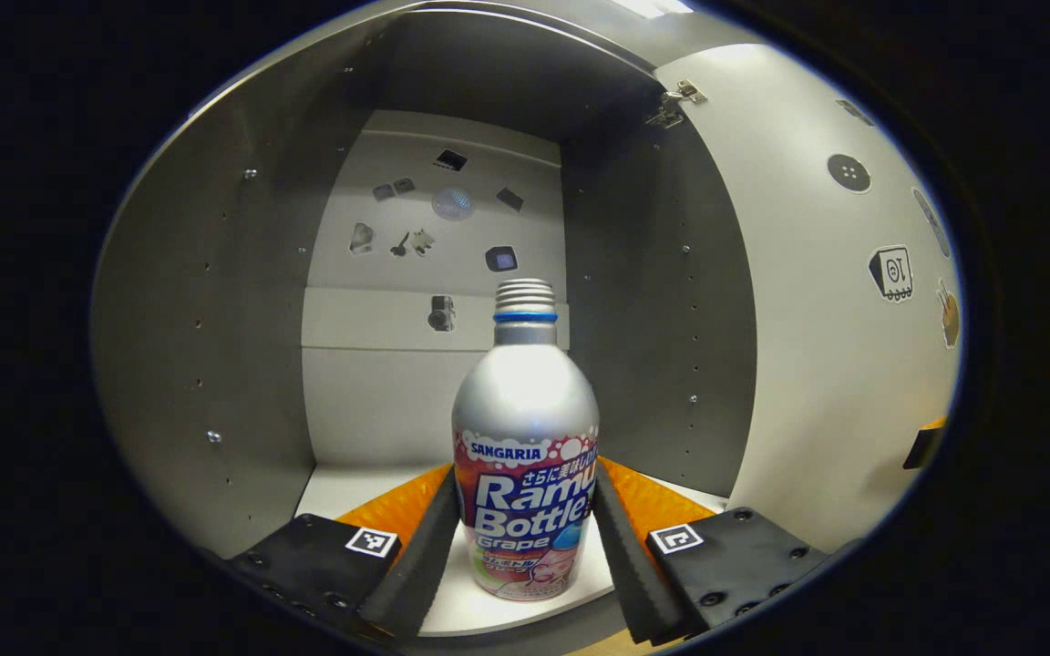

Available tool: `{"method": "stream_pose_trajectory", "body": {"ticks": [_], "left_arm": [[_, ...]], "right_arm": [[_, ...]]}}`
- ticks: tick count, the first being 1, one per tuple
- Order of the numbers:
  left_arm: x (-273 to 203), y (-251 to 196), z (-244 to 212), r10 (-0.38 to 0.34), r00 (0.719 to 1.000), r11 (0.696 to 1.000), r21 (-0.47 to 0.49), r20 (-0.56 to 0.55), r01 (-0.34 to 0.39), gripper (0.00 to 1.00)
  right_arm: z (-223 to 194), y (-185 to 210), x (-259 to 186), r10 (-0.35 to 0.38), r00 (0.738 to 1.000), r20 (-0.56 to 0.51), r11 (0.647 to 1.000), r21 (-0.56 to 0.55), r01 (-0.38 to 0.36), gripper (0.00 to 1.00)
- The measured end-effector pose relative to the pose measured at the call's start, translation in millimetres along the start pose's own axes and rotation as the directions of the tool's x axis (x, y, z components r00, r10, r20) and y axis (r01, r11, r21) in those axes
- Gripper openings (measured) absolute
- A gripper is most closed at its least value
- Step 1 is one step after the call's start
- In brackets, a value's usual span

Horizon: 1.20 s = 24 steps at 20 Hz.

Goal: Open the cabinet door with the right hand, grasp the bottle in the cabinet with the left hand and place it on the coaster, then close the cabinet door with the right hand.

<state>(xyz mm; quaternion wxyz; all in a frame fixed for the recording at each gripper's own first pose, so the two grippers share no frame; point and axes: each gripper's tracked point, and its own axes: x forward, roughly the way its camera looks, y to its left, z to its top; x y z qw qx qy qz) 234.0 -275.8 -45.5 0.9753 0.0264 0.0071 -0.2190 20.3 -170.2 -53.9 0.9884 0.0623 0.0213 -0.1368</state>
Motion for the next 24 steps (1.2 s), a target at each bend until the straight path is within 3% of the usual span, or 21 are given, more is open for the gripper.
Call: {"method": "stream_pose_trajectory", "body": {"ticks": [4,14,24], "left_arm": [[-9,0,5,0.005,1.000,1.000,0.000,0.024,-0.005,0.81],[-60,-11,34,0.018,0.995,0.999,0.026,0.101,-0.021,0.80],[-150,-5,11,0.124,0.991,0.991,0.047,0.048,-0.126,0.80]], "right_arm": [[0,1,-5,0.019,1.000,-0.002,1.000,0.002,-0.019,0.93],[15,4,-36,0.073,0.996,0.048,0.997,0.007,-0.074,0.93],[7,18,-68,0.203,0.978,0.054,0.979,0.018,-0.204,0.93]]}}
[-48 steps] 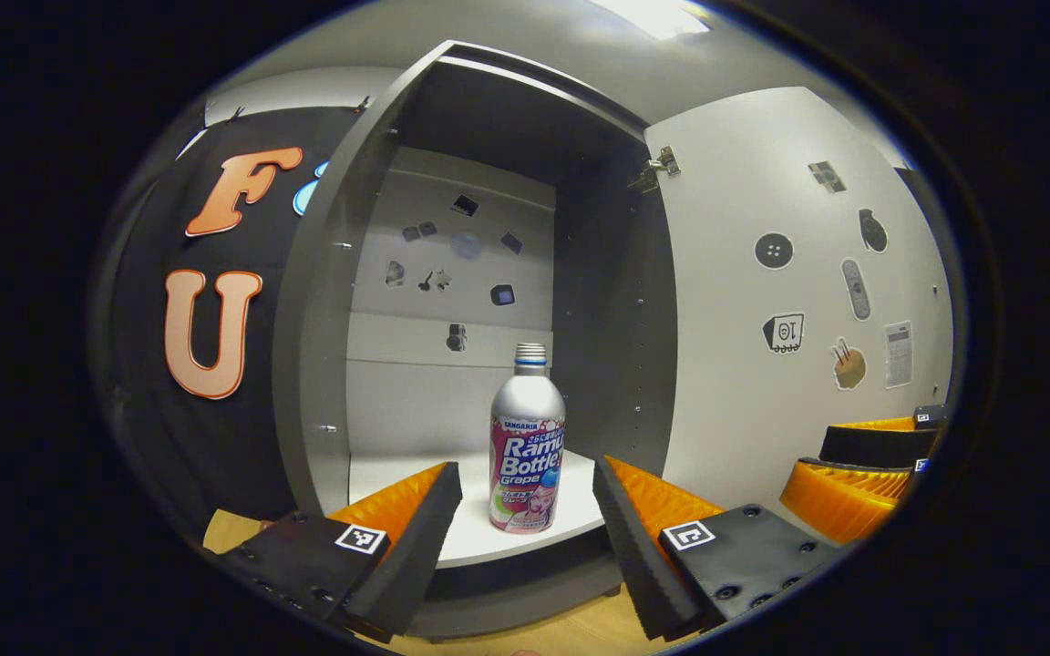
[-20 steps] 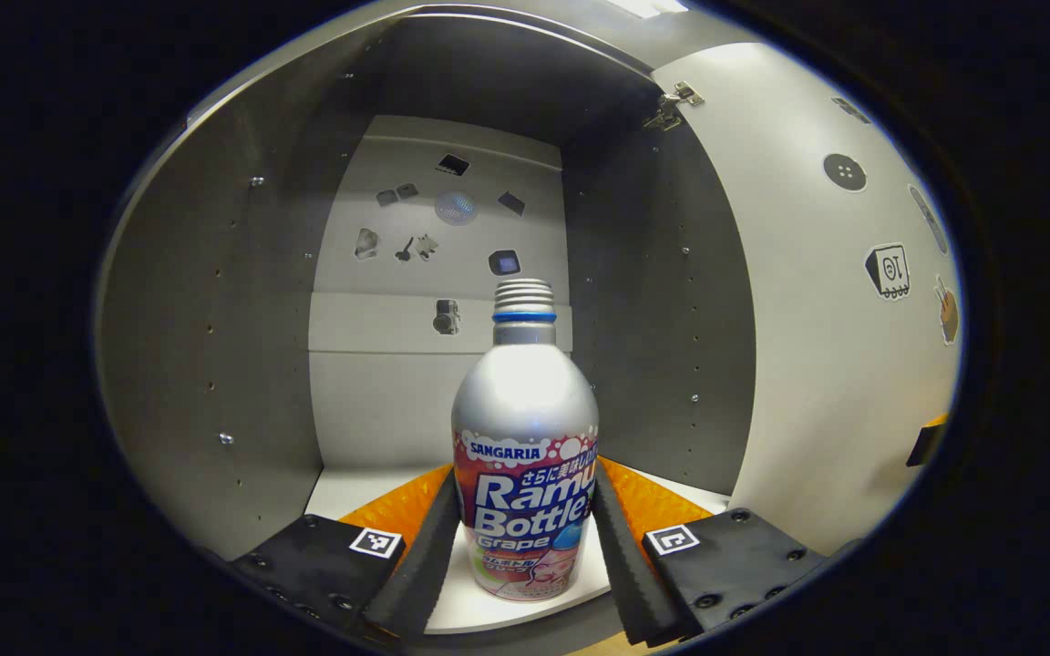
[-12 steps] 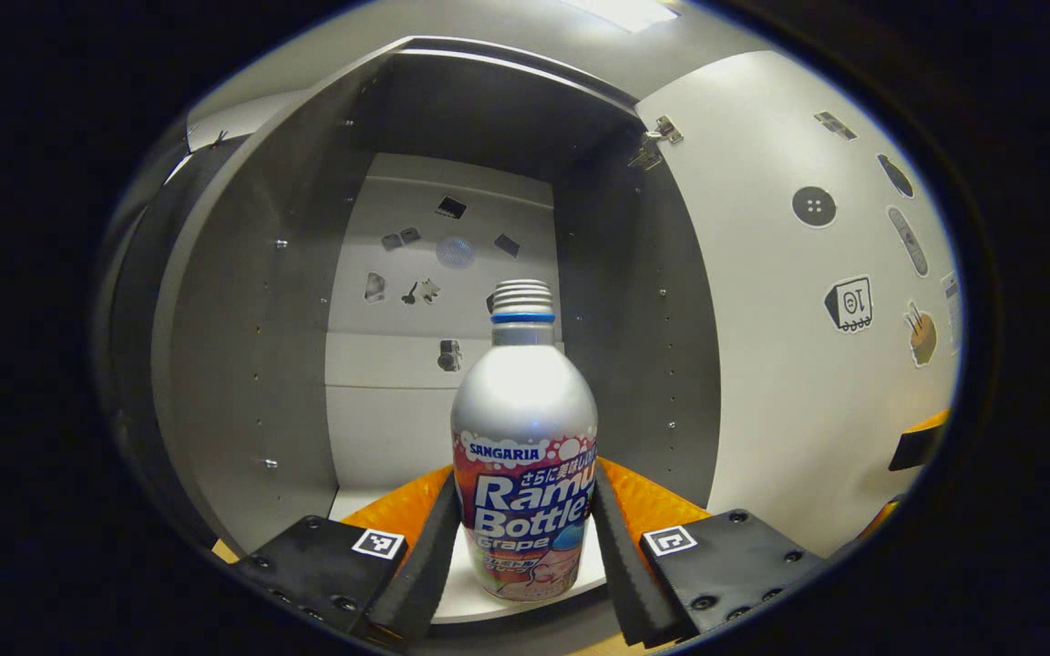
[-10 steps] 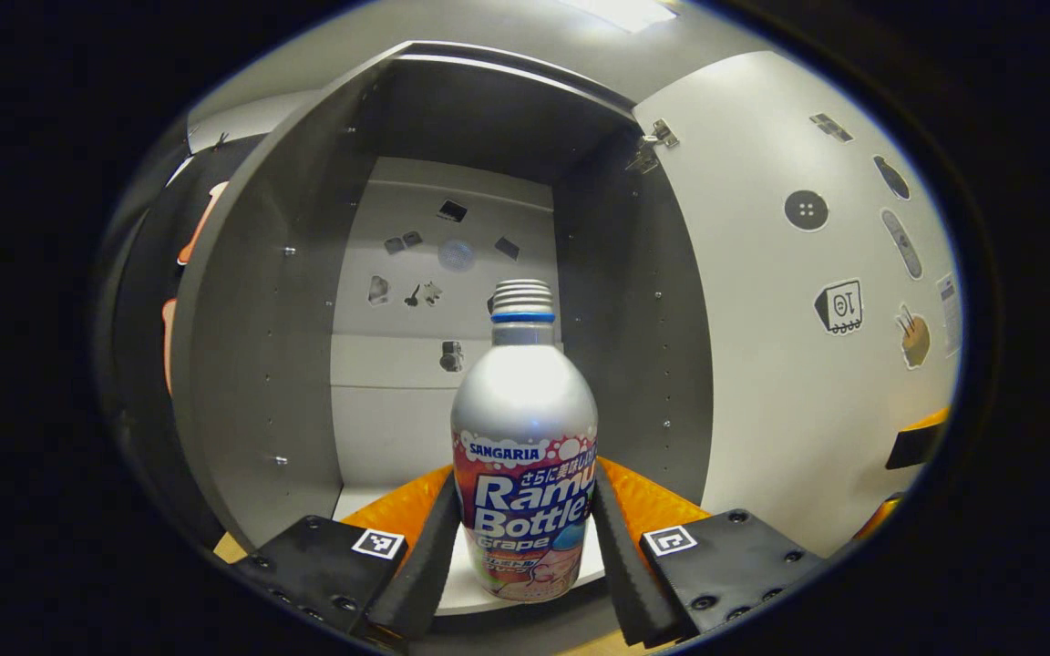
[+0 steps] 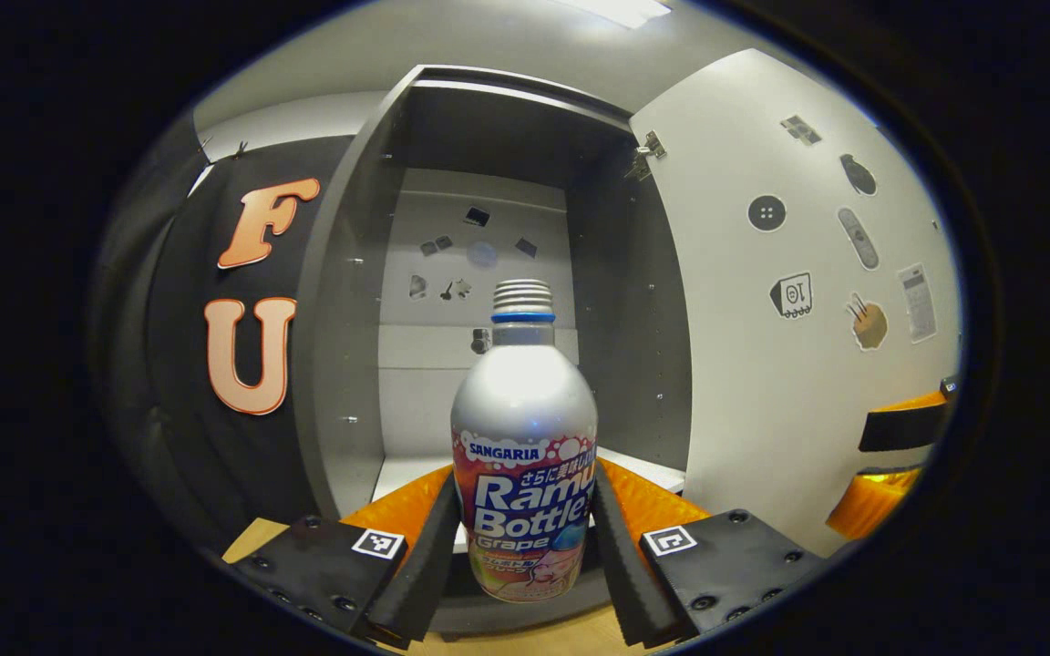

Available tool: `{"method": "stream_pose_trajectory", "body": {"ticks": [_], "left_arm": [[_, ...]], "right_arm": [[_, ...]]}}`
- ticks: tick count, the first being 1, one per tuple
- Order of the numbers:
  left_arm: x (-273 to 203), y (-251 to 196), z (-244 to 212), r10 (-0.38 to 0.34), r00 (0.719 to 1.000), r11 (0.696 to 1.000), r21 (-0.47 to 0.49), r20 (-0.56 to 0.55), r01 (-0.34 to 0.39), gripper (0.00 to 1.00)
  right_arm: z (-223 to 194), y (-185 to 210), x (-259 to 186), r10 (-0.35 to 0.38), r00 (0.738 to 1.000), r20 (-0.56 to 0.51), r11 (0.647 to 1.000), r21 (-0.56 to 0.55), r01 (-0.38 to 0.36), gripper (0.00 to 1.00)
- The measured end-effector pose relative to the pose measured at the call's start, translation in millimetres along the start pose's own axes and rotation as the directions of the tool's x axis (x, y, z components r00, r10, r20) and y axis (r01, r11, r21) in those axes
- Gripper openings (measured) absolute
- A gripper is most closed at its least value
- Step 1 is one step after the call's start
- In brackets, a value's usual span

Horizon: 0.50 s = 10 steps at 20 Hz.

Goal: Open the cabinet door with the right hand, grasp the bottle in the cabinet with the left hand and place it on the coaster, then close the cabinet door with the right hand.

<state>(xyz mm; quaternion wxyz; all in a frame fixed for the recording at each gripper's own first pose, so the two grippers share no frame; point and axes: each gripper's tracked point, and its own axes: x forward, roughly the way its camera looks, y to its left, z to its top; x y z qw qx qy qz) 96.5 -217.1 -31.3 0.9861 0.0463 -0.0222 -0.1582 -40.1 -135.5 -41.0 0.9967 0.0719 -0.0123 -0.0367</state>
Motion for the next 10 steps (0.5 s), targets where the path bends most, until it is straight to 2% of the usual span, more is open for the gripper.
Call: {"method": "stream_pose_trajectory", "body": {"ticks": [6,10], "left_arm": [[-58,20,-38,0.022,0.999,0.999,0.027,-0.030,-0.021,0.82],[-94,27,-63,-0.009,1.000,0.999,0.046,-0.025,0.010,0.82]], "right_arm": [[-4,9,-13,-0.042,0.999,-0.002,0.999,0.004,0.042,0.93],[-9,24,-23,-0.099,0.995,-0.009,0.995,-0.010,0.099,0.93]]}}
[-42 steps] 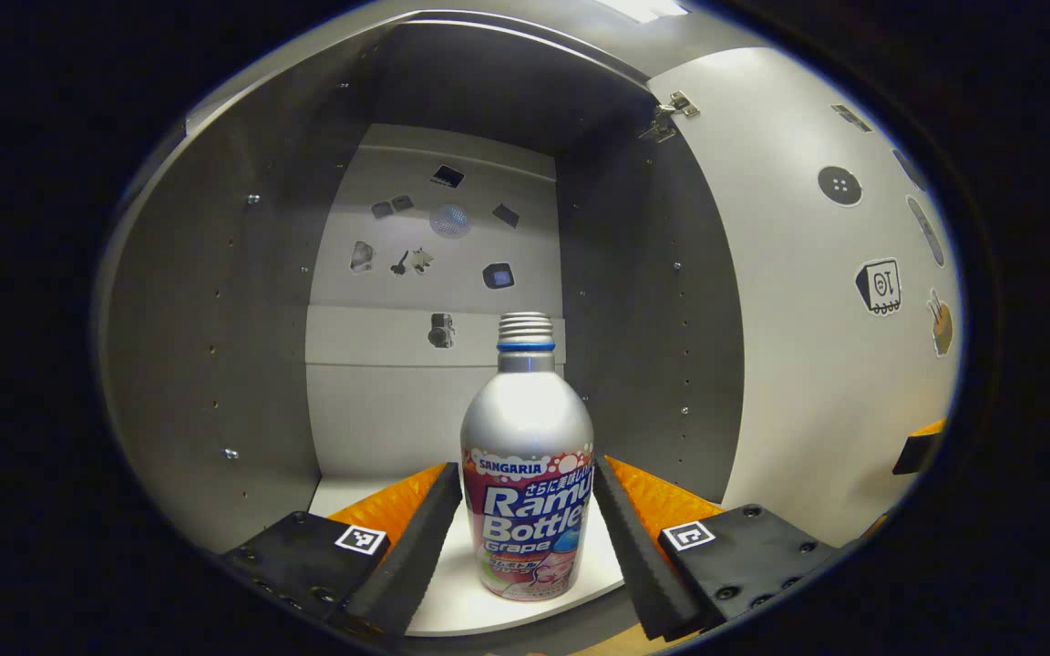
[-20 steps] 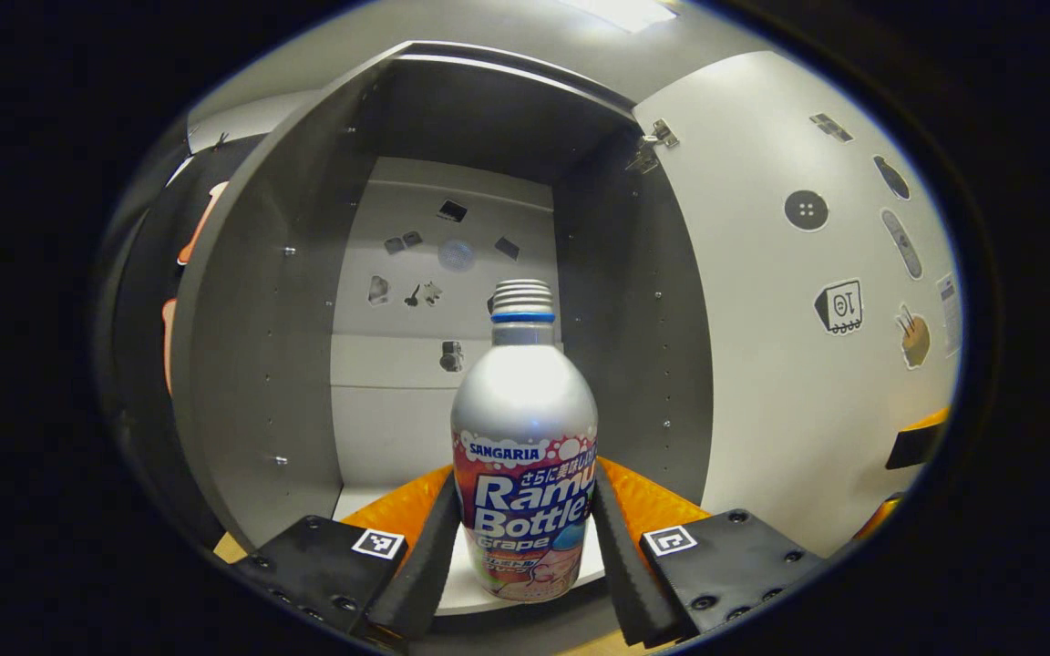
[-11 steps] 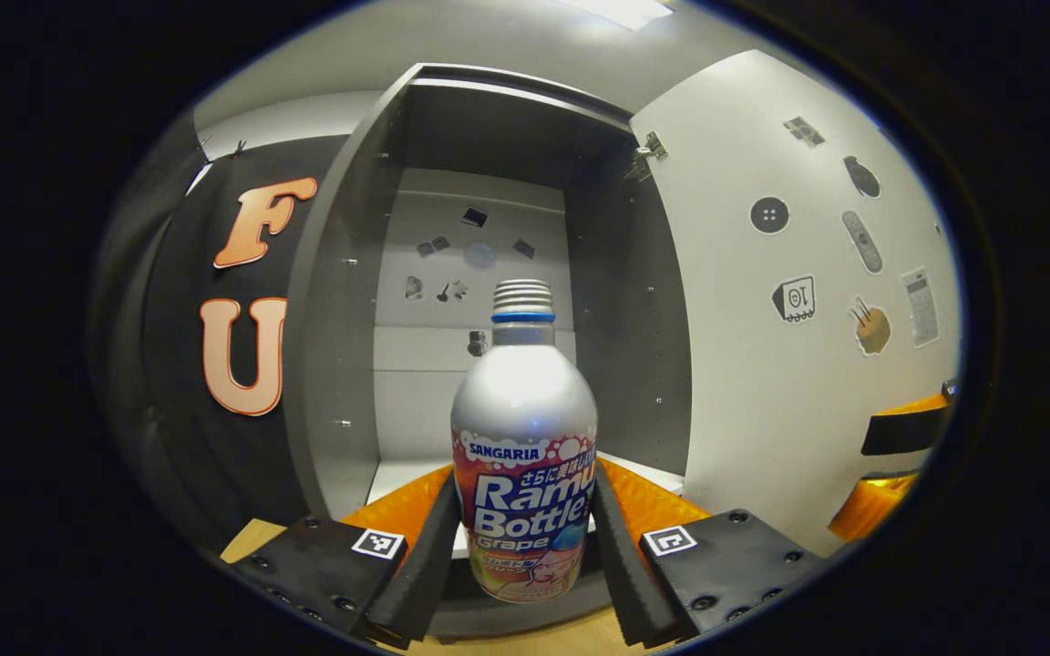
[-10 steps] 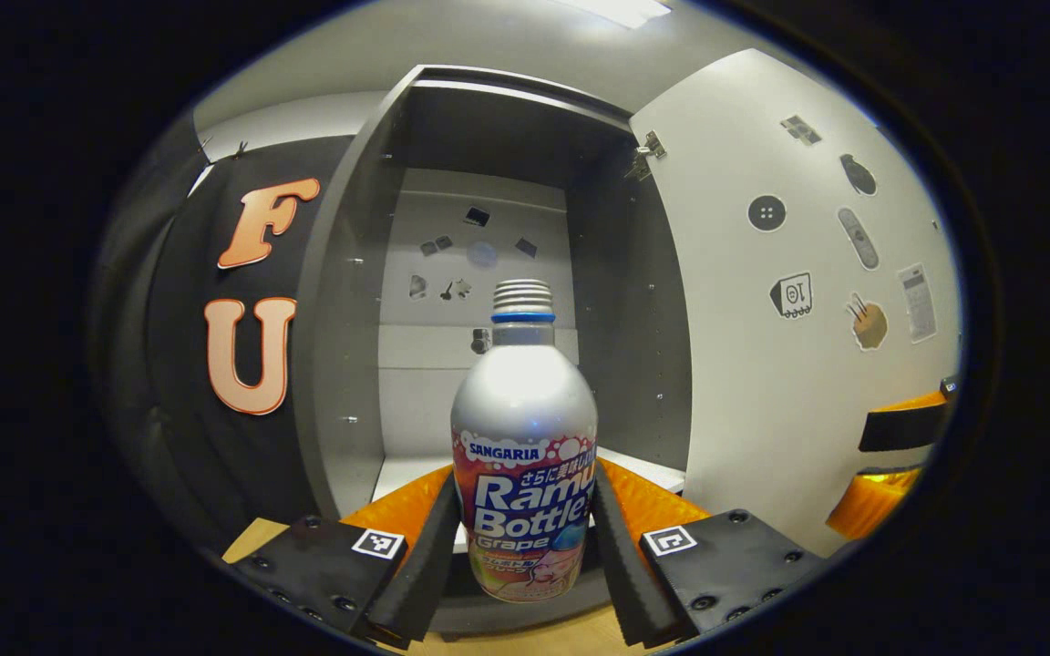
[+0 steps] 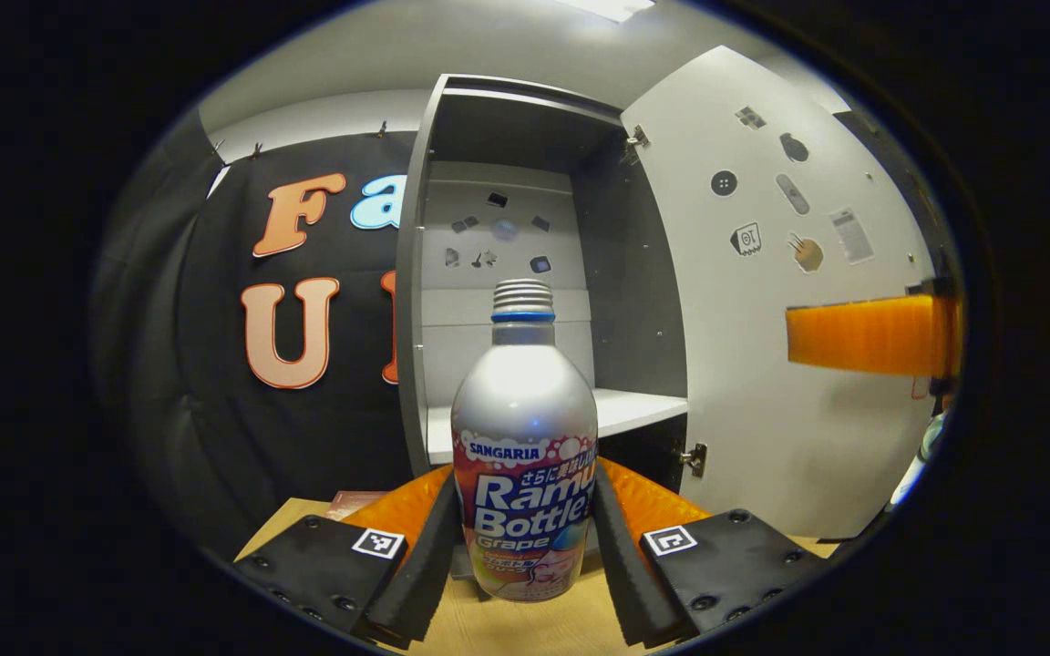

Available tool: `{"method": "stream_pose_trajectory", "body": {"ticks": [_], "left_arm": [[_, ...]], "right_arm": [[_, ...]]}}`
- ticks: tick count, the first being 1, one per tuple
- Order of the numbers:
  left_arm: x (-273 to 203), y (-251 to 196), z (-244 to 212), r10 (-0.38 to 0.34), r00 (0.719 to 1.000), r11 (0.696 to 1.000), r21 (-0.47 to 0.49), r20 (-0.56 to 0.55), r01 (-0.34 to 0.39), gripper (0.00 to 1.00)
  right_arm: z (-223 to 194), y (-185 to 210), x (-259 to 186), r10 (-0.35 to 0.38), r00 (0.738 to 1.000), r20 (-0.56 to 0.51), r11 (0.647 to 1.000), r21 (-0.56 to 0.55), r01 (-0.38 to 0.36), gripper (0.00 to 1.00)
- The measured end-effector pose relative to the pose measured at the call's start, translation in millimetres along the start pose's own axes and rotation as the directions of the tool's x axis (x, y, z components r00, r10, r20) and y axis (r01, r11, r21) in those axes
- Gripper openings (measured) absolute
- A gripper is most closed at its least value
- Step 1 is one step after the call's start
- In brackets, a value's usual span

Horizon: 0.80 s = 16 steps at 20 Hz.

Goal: Open the cabinet door with the right hand, grasp the bottle in the cabinet with the left hand and place it on the coaster, then close the cabinet door with the right hand.

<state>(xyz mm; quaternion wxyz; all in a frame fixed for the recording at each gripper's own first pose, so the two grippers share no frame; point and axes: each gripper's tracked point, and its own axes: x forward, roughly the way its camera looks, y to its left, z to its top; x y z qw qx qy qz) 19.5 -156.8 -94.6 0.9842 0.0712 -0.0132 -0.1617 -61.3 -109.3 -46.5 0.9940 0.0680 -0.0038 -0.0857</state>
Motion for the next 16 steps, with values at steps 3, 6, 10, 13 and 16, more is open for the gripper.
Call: {"method": "stream_pose_trajectory", "body": {"ticks": [3,6,10,13,16], "left_arm": [[-26,-1,-24,-0.043,0.999,0.999,0.013,-0.003,0.043,0.81],[-51,-2,-54,-0.090,0.996,0.996,0.004,-0.018,0.090,0.81],[-76,7,-107,-0.075,0.995,0.997,0.000,-0.067,0.075,0.81],[-89,13,-147,-0.049,0.992,0.999,-0.017,-0.120,0.047,0.81],[-89,15,-173,-0.027,0.988,0.999,-0.047,-0.154,0.020,0.81]], "right_arm": [[-11,15,-10,-0.043,0.999,-0.029,0.999,0.013,0.043,0.93],[-29,29,-27,-0.080,0.993,-0.083,0.997,-0.015,0.079,0.93],[-49,38,-51,-0.121,0.984,-0.133,0.989,-0.097,0.109,0.94],[-57,43,-63,-0.144,0.982,-0.119,0.980,-0.152,0.125,0.94],[-65,47,-63,-0.135,0.983,-0.122,0.979,-0.168,0.114,0.95]]}}
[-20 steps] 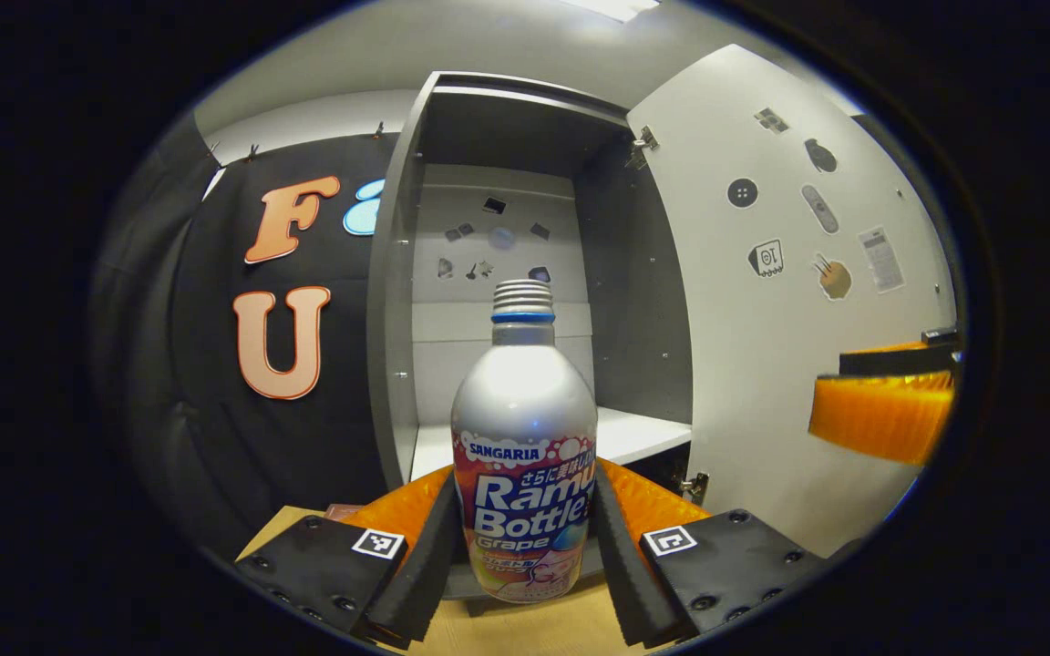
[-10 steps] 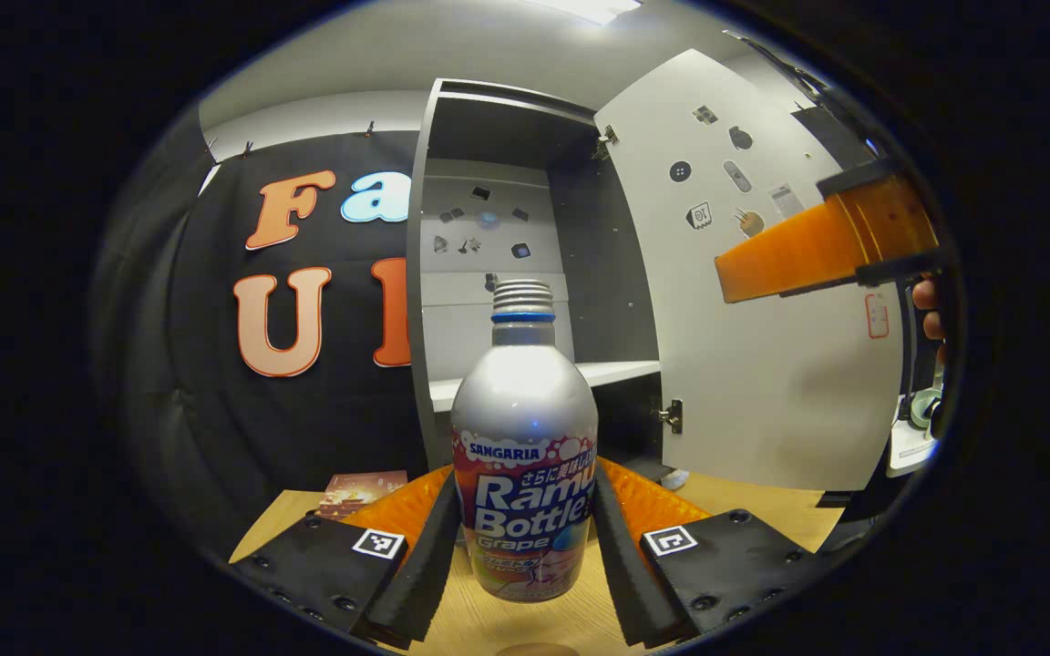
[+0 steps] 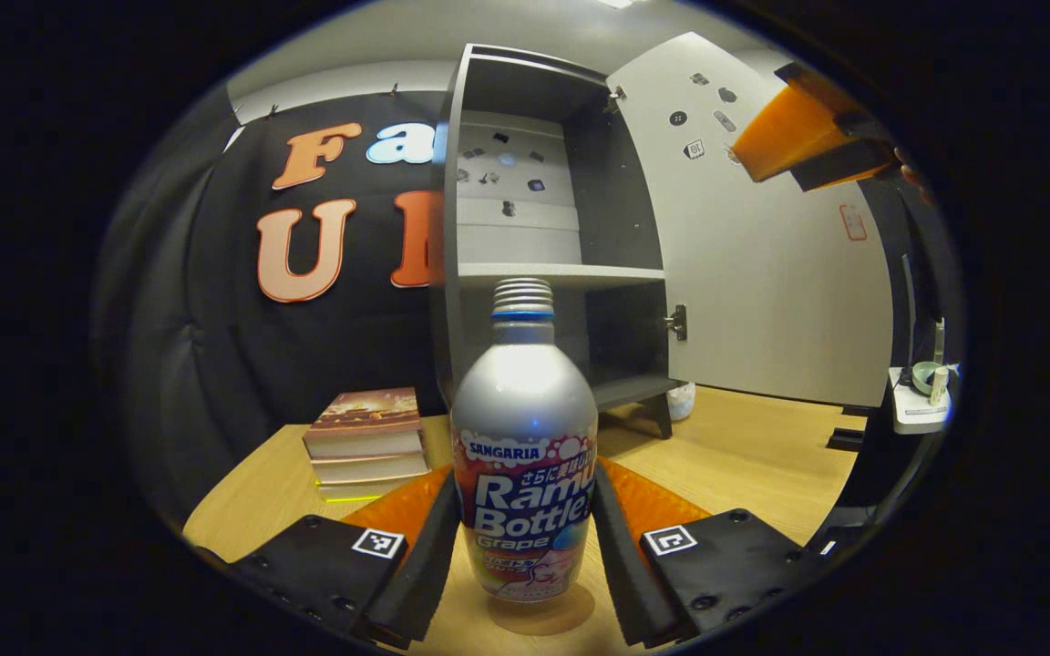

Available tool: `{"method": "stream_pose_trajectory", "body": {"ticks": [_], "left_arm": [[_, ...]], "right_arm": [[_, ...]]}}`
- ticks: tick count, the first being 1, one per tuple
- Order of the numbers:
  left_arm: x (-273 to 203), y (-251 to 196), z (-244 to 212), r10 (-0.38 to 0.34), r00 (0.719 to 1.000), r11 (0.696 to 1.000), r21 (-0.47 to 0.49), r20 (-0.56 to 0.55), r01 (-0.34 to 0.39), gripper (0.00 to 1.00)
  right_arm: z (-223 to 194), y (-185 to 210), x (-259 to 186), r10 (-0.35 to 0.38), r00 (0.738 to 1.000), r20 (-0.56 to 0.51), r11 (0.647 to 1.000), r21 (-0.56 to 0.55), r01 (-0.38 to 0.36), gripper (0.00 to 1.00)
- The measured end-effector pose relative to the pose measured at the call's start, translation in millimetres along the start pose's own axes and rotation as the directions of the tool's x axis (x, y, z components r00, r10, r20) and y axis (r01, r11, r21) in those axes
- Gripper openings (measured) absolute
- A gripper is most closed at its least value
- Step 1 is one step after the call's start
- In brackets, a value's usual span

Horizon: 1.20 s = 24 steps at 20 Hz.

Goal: Open the cabinet door with the right hand, grasp the bottle in the cabinet with the left hand and place it on the coaster, then close the cabinet door with the right hand.

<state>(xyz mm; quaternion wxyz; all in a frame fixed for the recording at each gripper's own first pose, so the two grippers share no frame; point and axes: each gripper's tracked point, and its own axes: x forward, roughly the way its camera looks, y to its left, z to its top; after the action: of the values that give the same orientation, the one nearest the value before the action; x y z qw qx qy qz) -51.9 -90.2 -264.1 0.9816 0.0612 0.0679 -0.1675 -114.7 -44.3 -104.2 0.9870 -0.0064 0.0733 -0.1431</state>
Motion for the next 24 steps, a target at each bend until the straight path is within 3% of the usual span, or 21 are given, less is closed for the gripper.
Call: {"method": "stream_pose_trajectory", "body": {"ticks": [10,24], "left_arm": [[16,-1,-63,0.050,0.990,0.996,-0.073,-0.132,-0.060,0.81],[0,-3,-67,0.061,0.984,0.998,-0.021,-0.167,-0.066,0.85]], "right_arm": [[-27,-15,15,-0.005,0.996,-0.089,0.998,0.060,0.010,0.95],[-20,-6,10,0.041,0.997,-0.060,0.998,0.051,-0.038,0.95]]}}
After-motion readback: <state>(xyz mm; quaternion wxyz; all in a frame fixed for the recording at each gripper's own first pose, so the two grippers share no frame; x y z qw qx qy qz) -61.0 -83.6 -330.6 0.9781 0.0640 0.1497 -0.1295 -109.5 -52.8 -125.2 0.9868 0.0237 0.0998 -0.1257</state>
